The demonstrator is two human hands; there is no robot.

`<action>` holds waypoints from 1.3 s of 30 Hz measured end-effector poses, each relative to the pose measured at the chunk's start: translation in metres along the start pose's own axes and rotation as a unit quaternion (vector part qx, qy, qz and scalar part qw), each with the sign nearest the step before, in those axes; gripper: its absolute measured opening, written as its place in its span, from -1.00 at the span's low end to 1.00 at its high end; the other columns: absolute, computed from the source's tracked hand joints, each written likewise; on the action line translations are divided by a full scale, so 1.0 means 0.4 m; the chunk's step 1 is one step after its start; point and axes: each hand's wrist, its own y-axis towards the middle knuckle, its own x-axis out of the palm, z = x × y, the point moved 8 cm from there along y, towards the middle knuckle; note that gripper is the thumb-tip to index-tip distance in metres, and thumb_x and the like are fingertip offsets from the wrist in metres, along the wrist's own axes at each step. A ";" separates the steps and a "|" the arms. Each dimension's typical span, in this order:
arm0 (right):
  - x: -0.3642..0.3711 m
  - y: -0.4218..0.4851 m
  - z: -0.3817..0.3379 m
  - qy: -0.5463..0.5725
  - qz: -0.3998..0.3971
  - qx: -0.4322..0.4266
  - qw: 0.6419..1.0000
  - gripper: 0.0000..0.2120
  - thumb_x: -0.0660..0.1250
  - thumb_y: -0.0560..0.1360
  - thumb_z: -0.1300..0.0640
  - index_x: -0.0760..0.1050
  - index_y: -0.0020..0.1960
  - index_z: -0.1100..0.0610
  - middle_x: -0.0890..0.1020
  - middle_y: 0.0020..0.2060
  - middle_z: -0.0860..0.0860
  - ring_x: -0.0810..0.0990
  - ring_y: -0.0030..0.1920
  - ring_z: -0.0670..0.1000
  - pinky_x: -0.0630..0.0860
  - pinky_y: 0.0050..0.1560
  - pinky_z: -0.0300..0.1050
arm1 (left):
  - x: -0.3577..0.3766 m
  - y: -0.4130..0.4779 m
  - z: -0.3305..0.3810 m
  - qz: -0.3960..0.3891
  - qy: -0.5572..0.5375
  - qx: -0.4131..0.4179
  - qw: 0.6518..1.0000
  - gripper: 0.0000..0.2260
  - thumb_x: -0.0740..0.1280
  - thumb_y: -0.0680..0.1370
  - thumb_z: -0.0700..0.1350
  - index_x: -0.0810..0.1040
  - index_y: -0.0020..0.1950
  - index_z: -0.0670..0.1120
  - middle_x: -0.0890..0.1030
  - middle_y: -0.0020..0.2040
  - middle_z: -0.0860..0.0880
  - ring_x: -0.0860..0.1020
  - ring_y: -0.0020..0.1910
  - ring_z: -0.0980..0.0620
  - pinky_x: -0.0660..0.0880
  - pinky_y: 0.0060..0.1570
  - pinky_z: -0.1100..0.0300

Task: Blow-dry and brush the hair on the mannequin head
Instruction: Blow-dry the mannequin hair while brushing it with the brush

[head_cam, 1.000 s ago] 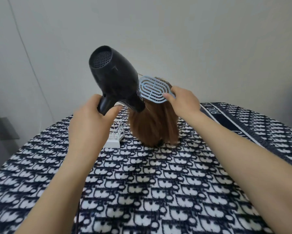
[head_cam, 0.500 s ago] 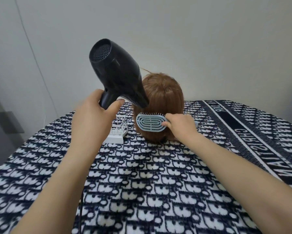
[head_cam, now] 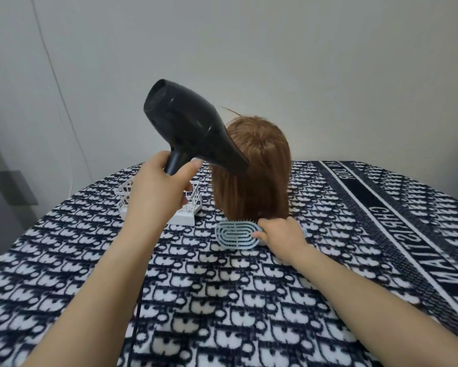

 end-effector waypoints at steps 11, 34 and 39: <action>-0.041 -0.073 -0.012 0.022 0.085 0.002 0.996 -0.62 0.13 0.57 -0.25 0.36 -0.23 0.02 0.48 -0.44 -0.05 0.47 -0.43 -0.03 0.21 -0.40 -0.13 | 0.009 -0.018 0.007 0.018 0.088 0.041 0.995 -0.75 0.40 0.57 0.17 0.53 -0.02 0.01 0.64 -0.27 -0.05 0.63 -0.30 -0.14 0.57 -0.22 -0.08; -0.076 -0.174 0.171 0.593 0.205 0.358 0.691 -0.59 0.22 0.58 -0.13 0.46 -0.28 0.15 0.50 -0.45 0.04 0.40 -0.47 0.03 0.37 -0.39 -0.05 | 0.062 -0.065 0.037 0.031 0.146 0.104 0.983 -0.75 0.37 0.58 0.17 0.46 -0.04 0.01 0.57 -0.28 0.00 0.56 -0.20 -0.20 0.48 -0.22 -0.07; -0.016 -0.154 0.142 0.761 0.105 0.405 0.495 -0.67 0.19 0.60 -0.14 0.49 -0.10 0.11 0.46 -0.48 0.00 0.34 -0.55 -0.02 0.32 -0.46 -0.10 | 0.085 -0.064 0.049 0.001 0.108 0.102 0.989 -0.75 0.40 0.56 0.19 0.45 -0.09 0.05 0.59 -0.28 0.02 0.60 -0.24 -0.14 0.51 -0.23 -0.05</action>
